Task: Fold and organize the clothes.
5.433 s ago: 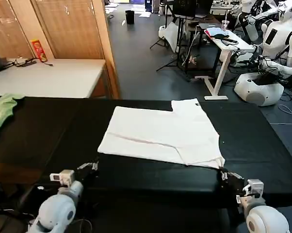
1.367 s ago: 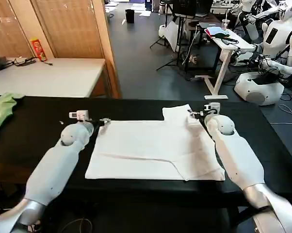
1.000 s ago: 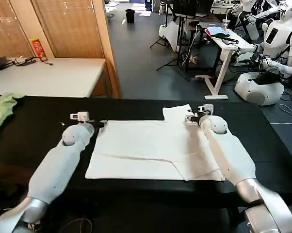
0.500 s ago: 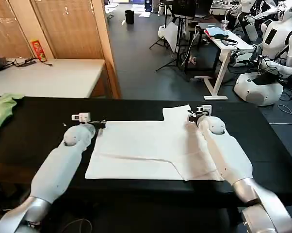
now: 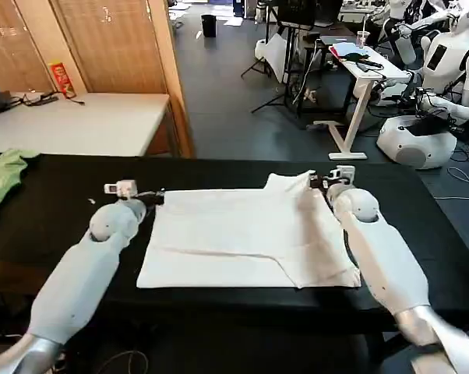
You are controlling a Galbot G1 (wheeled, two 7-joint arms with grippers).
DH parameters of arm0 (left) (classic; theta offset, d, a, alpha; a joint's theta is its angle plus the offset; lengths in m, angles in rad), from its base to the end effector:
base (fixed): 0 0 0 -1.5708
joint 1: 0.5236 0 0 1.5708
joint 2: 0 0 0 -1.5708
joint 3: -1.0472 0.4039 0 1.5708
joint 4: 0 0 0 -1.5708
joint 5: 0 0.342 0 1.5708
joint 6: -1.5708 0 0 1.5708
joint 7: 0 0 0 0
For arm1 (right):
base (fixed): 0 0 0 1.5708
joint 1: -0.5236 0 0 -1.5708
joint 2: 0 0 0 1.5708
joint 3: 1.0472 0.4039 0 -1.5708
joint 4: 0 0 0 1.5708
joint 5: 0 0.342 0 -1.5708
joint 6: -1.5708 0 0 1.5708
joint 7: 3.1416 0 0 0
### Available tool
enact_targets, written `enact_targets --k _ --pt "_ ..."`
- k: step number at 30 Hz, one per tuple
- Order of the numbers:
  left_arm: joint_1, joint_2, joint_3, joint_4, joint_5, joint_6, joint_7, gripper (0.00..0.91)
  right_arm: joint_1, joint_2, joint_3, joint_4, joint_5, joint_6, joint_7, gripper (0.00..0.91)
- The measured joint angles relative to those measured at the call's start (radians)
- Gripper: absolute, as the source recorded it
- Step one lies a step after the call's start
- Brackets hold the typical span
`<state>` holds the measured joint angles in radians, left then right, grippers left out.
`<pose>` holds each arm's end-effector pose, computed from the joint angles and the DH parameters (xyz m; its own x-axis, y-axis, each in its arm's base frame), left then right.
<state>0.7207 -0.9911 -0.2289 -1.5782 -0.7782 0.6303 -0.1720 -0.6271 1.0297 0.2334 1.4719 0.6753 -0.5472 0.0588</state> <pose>0.4351 0.1368 -0.2646 -0.8768 0.1340 0.4618 0.1213 0.9910 -0.0574 0.4712 -0.1420 -0.2553 -0.9189 -0.1564 0.3622 -0.1528 0.9875 0.0386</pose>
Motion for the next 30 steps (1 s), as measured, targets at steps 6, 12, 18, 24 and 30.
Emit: enact_targets --k 6,12,18,24,30 --pt "0.149 0.071 -0.059 -0.173 -0.001 0.010 -0.004 0.020 -0.148 -0.087 0.034 0.171 -0.001 -0.067 0.036 0.000" --pt "0.286 0.132 -0.110 -0.296 0.003 0.017 -0.013 0.020 -0.258 -0.137 0.061 0.284 -0.004 -0.102 0.054 0.000" --pt "0.401 0.162 -0.164 -0.389 0.023 0.016 -0.008 0.029 -0.346 -0.171 0.080 0.358 -0.004 -0.123 0.053 0.000" --pt "0.489 0.157 -0.186 -0.422 0.060 0.013 -0.002 0.020 -0.441 -0.185 0.111 0.428 -0.011 -0.155 0.058 0.000" --pt "0.544 0.143 -0.202 -0.431 0.083 0.011 0.001 0.029 -0.517 -0.185 0.139 0.464 -0.025 -0.170 0.060 0.000"
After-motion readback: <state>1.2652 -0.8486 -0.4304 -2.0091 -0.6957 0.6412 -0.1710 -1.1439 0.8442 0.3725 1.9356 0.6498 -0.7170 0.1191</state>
